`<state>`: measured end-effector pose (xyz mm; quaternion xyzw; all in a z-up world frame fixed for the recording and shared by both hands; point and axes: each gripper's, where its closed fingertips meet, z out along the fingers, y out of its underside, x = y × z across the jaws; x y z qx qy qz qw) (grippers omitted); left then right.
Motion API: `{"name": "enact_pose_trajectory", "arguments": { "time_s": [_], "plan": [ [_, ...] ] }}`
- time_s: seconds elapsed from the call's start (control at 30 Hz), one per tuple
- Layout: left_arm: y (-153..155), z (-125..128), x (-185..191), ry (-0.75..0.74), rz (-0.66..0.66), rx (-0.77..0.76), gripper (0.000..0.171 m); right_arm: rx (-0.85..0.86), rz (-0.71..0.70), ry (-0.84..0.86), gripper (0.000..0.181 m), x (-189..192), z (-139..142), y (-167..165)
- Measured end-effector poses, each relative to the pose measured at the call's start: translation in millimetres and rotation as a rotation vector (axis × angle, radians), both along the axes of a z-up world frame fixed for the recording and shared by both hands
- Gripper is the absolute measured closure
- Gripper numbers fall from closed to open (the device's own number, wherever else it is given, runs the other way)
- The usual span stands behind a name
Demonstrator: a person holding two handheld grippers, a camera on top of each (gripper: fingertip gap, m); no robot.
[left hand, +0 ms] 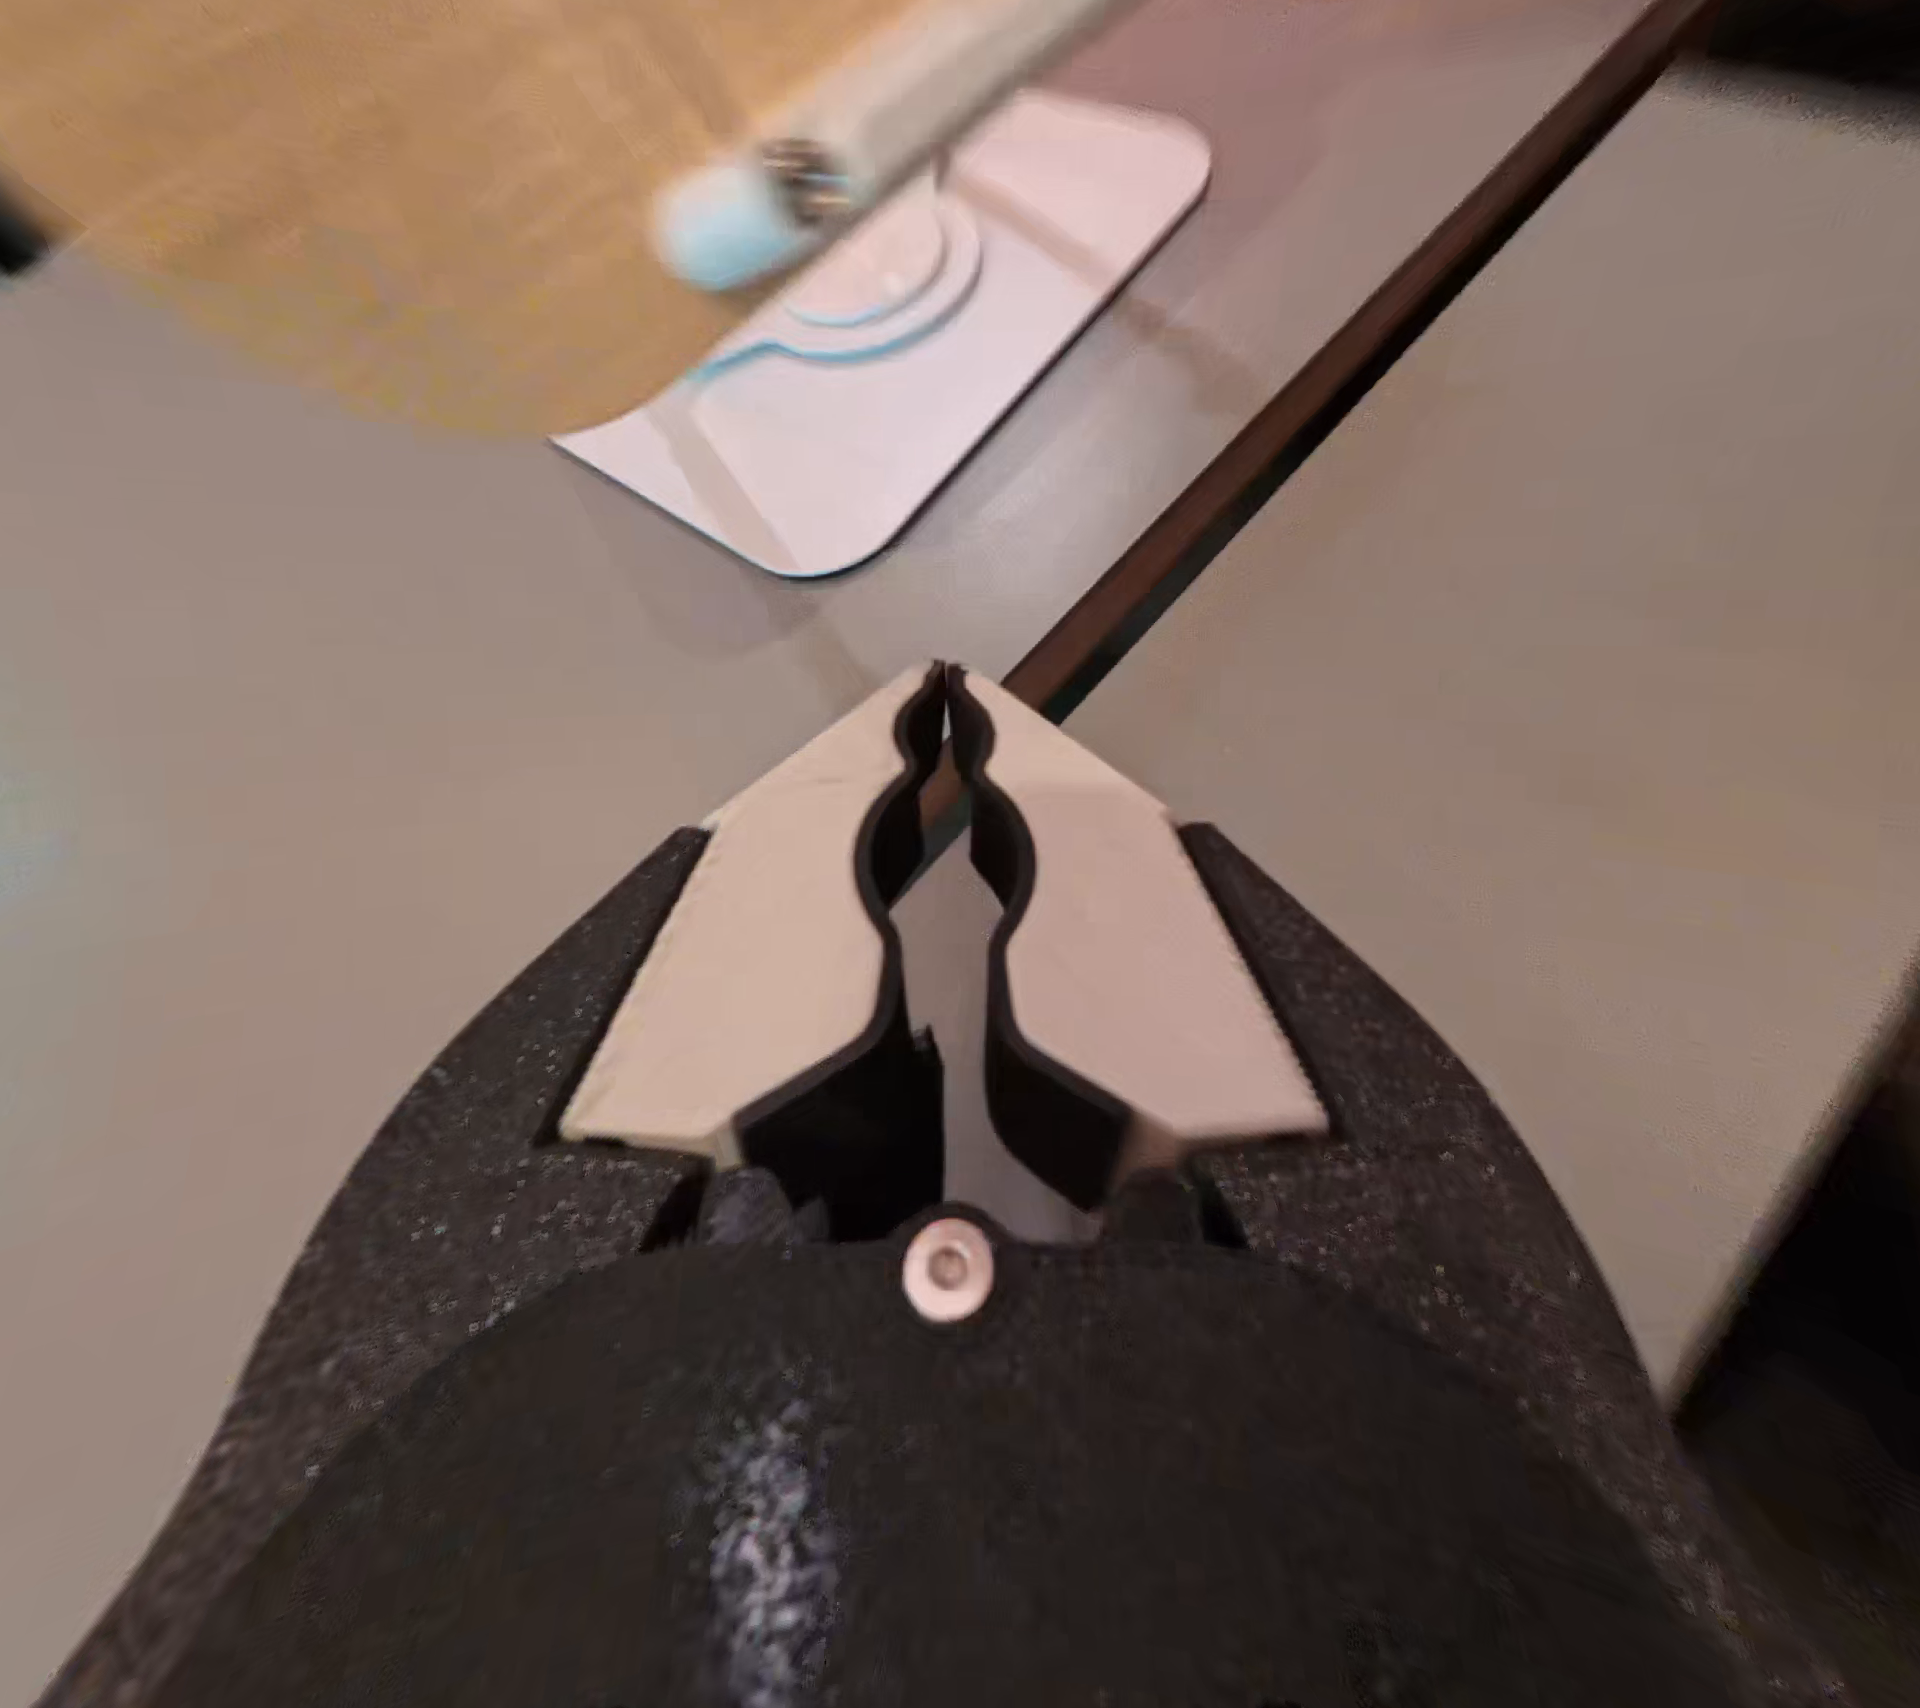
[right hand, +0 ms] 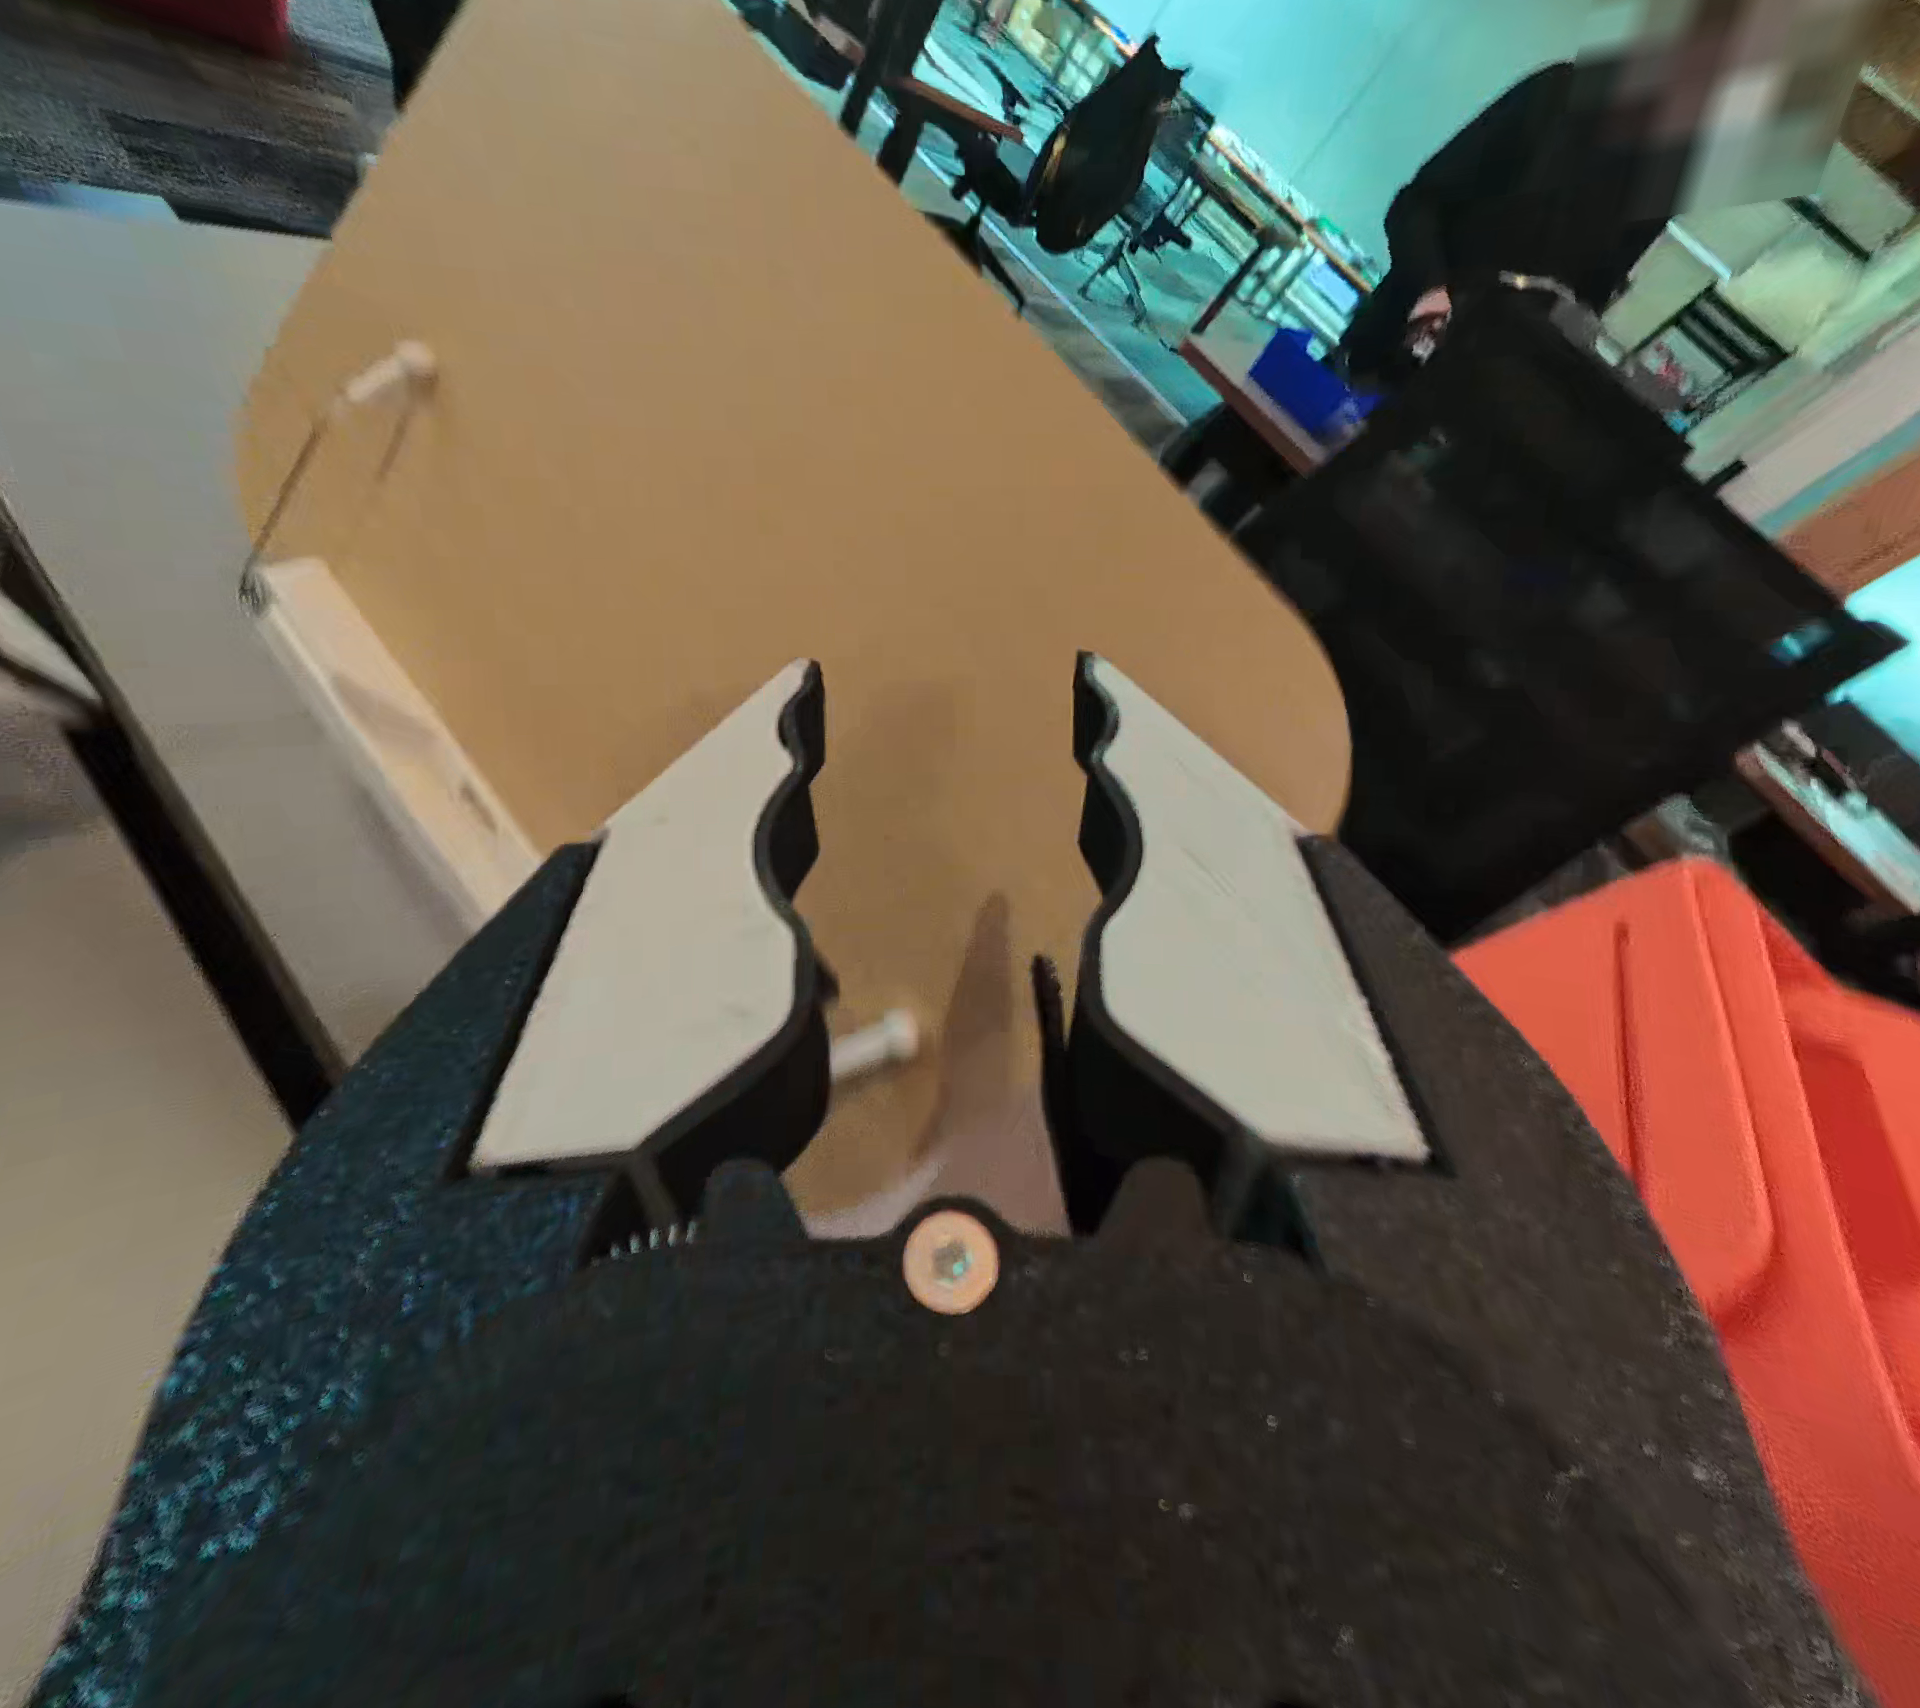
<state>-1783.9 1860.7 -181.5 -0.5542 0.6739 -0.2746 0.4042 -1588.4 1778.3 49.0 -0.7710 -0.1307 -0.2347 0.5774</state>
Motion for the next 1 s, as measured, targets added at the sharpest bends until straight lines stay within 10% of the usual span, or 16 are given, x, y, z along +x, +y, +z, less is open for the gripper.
{"name": "enact_pose_trajectory", "arguments": {
  "time_s": [0.1,0.23,1.0],
  "plan": [
    [-10.2,-3.2,48.3,0.004,0.063,0.28,0.171,-0.051,0.026,-0.056,0.129,-12.5,17.4,64.8],
    [-0.7,-19.2,100.6,0.067,0.082,0.278,0.171,-0.142,0.028,-0.061,0.141,-4.8,13.9,113.7],
    [12.1,-45.9,122.9,0.142,0.071,0.408,0.171,-0.34,0.223,0.085,0.153,-15.7,14.2,107.6]
  ]
}}
